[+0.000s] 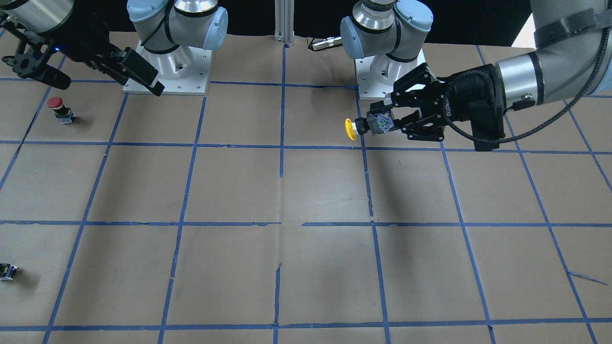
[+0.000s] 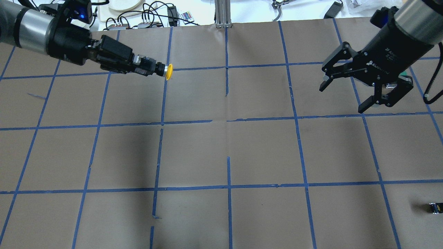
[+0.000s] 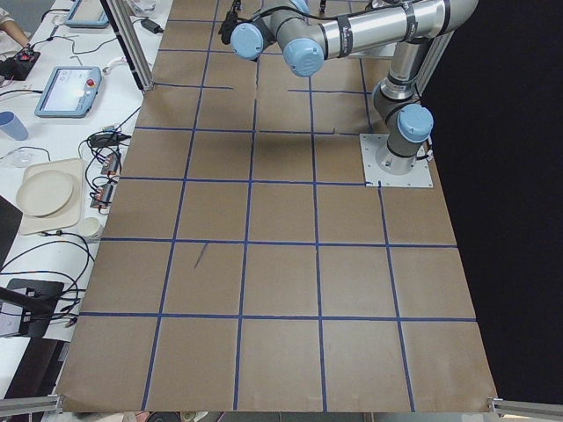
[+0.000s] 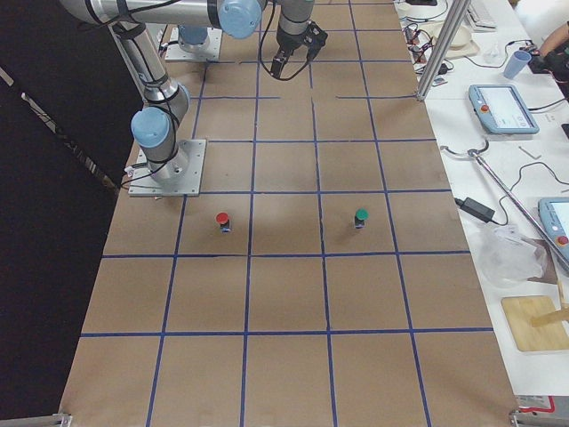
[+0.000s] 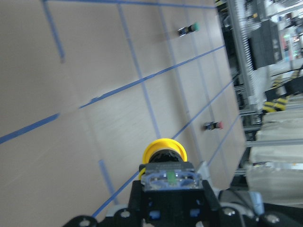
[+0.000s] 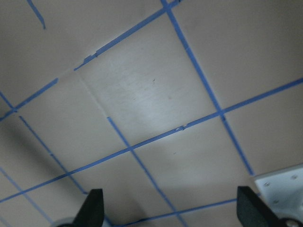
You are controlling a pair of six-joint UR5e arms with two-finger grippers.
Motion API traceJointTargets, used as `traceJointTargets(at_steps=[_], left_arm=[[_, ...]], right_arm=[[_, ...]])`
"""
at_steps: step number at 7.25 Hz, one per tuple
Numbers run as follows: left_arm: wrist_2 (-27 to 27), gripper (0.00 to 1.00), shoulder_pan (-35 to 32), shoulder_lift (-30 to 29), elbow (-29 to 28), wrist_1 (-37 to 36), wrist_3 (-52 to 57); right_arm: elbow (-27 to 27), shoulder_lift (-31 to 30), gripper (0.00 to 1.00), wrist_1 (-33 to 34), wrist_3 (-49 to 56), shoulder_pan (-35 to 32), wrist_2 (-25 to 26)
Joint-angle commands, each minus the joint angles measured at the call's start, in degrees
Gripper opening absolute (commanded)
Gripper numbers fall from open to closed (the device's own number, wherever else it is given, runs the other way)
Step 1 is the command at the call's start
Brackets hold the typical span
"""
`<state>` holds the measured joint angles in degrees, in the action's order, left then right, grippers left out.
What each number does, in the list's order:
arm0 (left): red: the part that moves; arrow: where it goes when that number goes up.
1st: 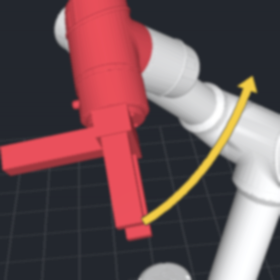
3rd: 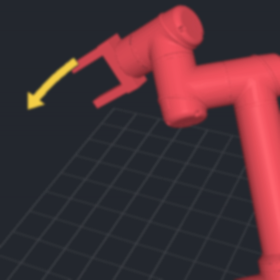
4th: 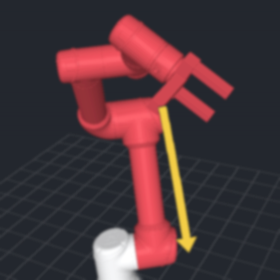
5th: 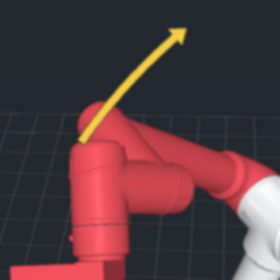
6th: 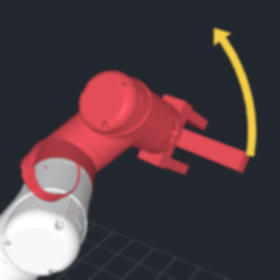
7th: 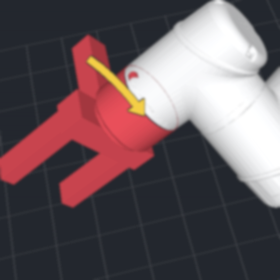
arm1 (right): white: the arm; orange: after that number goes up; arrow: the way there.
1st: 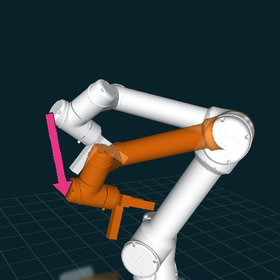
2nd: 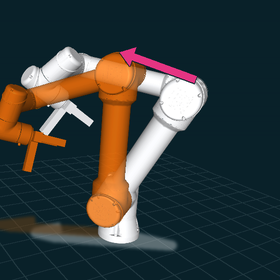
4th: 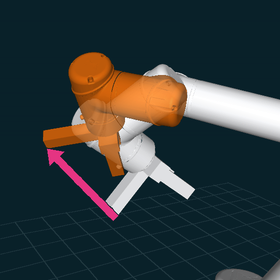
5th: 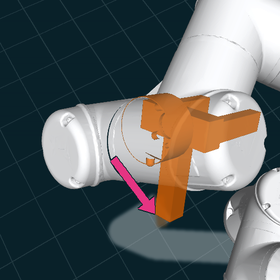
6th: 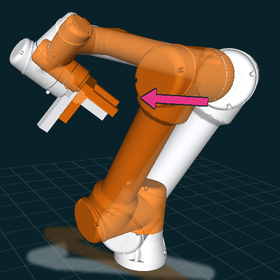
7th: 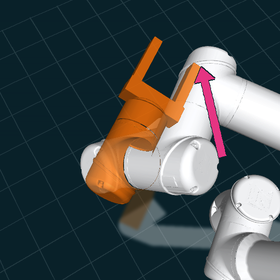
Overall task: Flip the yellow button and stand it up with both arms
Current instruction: 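Raise the yellow button toward the center while the right gripper rotates to meet it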
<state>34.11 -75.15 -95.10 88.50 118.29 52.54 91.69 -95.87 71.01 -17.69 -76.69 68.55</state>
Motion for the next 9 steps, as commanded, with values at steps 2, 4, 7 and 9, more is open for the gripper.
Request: traceJointTargets(at_steps=[2,4,7,9], left_arm=[[-16.57,0.04,-5.60,0.71,-1.75,3.44,-7.23],[-19.96,0.04,-7.37,0.53,-4.64,-2.50,-23.18],[-21.10,0.04,-8.86,2.02,-5.18,-4.73,-33.18],[-23.91,0.03,-9.83,1.94,-3.78,-4.65,-36.36]], right_arm=[[-0.90,0.15,1.00,-8.93,-18.39,2.60,-21.89],[-0.90,0.24,1.00,-9.48,-30.06,2.51,-33.86],[-2.64,2.87,1.00,-8.96,-41.25,2.51,-44.26],[-4.32,3.14,1.00,-4.69,-48.46,1.81,-47.36]])
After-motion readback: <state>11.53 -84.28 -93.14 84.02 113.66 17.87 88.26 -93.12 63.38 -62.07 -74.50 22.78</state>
